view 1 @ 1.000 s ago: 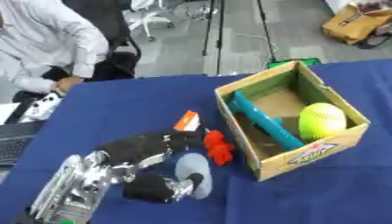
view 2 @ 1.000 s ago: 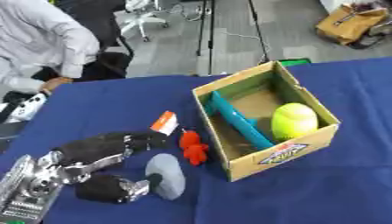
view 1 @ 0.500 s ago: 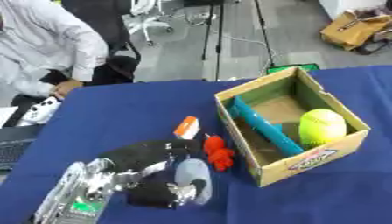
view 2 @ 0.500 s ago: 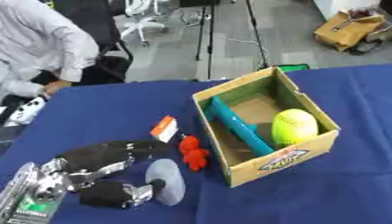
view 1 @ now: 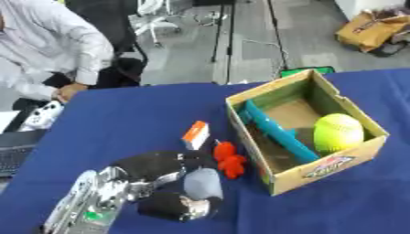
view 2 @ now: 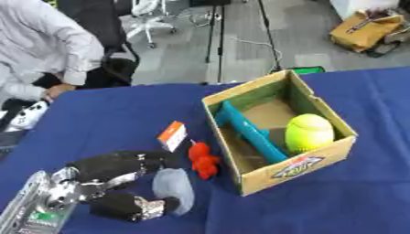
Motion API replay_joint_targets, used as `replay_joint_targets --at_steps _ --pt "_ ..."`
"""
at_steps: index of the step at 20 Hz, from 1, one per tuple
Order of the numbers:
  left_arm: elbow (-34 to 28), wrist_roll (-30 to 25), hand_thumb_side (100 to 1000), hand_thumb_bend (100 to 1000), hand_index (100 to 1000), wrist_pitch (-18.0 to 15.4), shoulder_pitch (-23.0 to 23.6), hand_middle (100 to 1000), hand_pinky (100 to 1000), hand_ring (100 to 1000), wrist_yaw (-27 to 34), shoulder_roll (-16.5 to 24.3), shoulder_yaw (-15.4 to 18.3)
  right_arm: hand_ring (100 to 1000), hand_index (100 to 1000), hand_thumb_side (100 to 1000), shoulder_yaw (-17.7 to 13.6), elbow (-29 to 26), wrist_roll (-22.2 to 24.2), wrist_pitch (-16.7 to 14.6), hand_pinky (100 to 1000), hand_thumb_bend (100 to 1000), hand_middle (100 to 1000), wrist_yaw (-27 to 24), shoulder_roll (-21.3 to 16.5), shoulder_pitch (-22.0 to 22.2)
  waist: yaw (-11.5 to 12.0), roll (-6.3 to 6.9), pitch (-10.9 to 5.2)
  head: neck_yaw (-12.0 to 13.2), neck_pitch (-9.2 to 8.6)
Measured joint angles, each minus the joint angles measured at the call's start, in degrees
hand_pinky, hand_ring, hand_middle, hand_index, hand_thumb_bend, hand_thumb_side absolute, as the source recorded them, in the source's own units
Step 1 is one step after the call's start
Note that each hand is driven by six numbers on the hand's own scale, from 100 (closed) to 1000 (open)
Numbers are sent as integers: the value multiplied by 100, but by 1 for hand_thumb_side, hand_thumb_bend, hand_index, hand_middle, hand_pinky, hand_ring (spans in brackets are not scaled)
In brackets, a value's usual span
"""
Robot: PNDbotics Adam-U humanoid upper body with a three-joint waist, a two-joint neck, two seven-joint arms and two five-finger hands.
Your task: Pick up objects on the table and place them in the box.
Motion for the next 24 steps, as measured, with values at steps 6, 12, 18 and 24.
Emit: replay_joint_targets --at_steps 6,12,18,24 --pt "105 -1 1000 395 1000 -27 -62 1000 990 942 -73 -90 -1 830 745 797 1 0 5 -10 836 100 702 -20 0 -1 -3 0 16 5 -28" --pt "269 -3 1000 349 1000 -140 -121 1000 988 939 -114 -209 -2 830 743 798 2 0 0 -22 836 100 701 -33 2 -1 -28 0 34 24 -50" --pt "436 -2 1000 394 1000 -199 -191 1000 990 960 -250 -282 -1 830 739 799 7 0 -6 -34 836 100 701 -41 7 -1 -37 -3 56 45 -95" --pt "551 5 1000 418 1000 -258 -221 1000 968 944 -394 -331 -1 830 733 799 34 0 -8 -43 837 100 699 -43 11 -2 -64 -10 72 48 -102"
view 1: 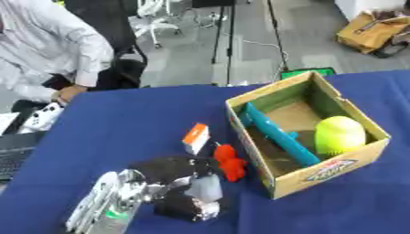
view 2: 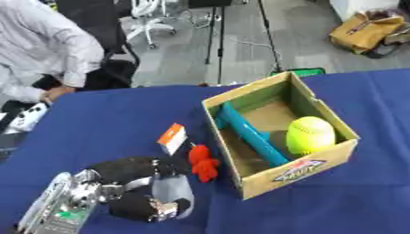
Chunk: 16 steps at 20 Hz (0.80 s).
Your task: Pick up objects on the table and place them in the box.
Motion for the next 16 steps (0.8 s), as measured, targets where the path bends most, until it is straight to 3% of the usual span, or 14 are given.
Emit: replay_joint_targets --at_steps 6,13,14,16 --pt "24 1 1000 419 1000 -27 -30 1000 821 924 -42 0 2 830 728 799 0 0 0 -4 837 100 698 -3 20 0 0 -6 0 1 -13" --pt "84 3 867 361 1000 -53 -46 1000 783 923 -69 0 8 830 724 803 0 0 -11 -21 838 100 697 -26 37 0 0 -14 0 6 -48" --pt "96 4 811 333 1000 -57 -48 1000 778 920 -78 0 10 830 723 802 0 0 -15 -25 838 100 696 -35 37 0 0 -15 0 8 -50" --pt "133 0 811 333 1000 -78 -59 1000 778 920 -110 0 15 830 723 802 0 0 -19 -32 838 100 696 -50 37 0 0 -17 1 17 -56"
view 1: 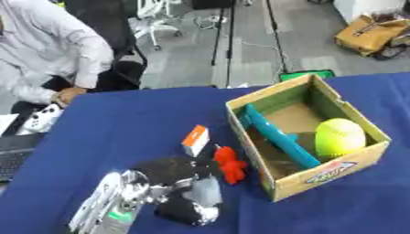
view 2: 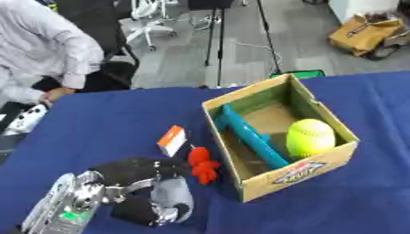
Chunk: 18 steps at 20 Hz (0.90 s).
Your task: Pick up objects on the table and place them in the box.
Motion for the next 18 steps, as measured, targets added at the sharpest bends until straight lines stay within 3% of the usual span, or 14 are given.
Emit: replay_joint_targets --at_steps 1,4,10,18 --pt "23 -4 763 320 1000 -15 0 1000 774 917 -9 0 0 830 723 803 0 0 -1 -1 838 100 696 -2 0 0 0 -2 0 3 -8" --pt "70 -10 731 300 1000 -51 0 1000 745 913 -40 0 0 830 723 803 0 0 -1 -4 838 100 696 -5 0 -1 0 -7 0 11 -12" --pt "128 -8 726 276 1000 -93 0 1000 641 896 -64 0 0 830 721 800 -1 0 -2 -38 838 100 695 -30 0 -2 0 -7 1 27 -42" --pt "187 -9 743 281 1000 -96 2 1000 589 887 -67 0 1 830 719 798 -1 0 -2 -52 838 100 694 -35 0 -5 -2 -7 10 27 -45"
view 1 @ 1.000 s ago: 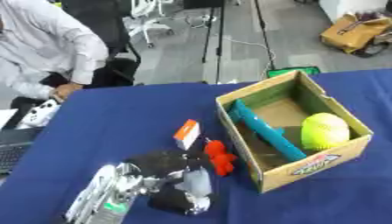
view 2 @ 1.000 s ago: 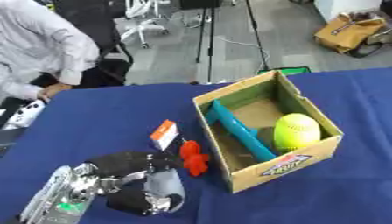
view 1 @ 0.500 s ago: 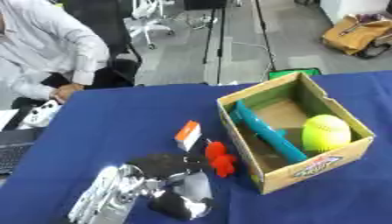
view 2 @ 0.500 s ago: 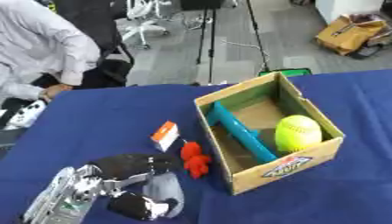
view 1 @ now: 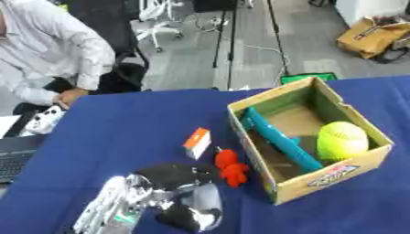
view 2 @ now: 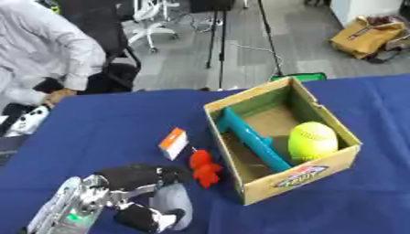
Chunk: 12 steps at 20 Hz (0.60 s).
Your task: Pick up objects on the table and place them in the box.
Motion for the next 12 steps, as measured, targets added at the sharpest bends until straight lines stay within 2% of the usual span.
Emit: replay_joint_targets --at_steps 7,9,10,12 --pt "45 -1 722 303 1000 -17 0 1000 557 874 0 0 0 829 716 796 -2 0 -5 -19 838 100 693 -14 0 -23 -9 0 0 0 -42" --pt "79 2 735 318 1000 -39 0 1000 573 881 0 0 -1 829 716 796 -3 0 -7 -29 838 100 693 -15 0 -29 -17 0 0 0 -42" --pt "98 0 766 350 1000 -56 1 1000 610 896 0 0 -2 829 716 796 -4 0 -7 -35 838 100 693 -16 0 -36 -18 0 1 0 -42" --pt "151 1 777 364 1000 -110 2 1000 613 897 0 0 -15 828 715 796 -5 0 -4 -44 837 100 692 -17 0 -43 -18 0 3 1 -43"
